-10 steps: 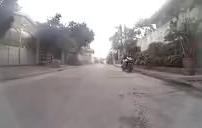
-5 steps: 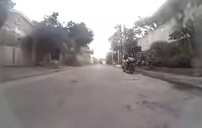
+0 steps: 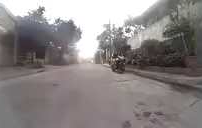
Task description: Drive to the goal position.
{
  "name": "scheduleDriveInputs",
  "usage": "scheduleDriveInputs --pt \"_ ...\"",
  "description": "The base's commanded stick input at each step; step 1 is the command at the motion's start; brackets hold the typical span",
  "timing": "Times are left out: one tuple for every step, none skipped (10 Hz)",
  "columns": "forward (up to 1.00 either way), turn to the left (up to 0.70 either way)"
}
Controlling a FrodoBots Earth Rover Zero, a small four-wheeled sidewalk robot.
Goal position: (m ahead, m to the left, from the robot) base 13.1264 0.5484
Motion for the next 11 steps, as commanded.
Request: scheduleDriveInputs --pt "1.00 0.00" --pt "1.00 0.00" --pt "1.00 0.00" --pt "1.00 0.00" --pt "1.00 0.00" --pt "1.00 0.00" --pt "1.00 0.00" --pt "1.00 0.00" --pt "1.00 0.00" --pt "1.00 0.00" --pt "1.00 0.00"
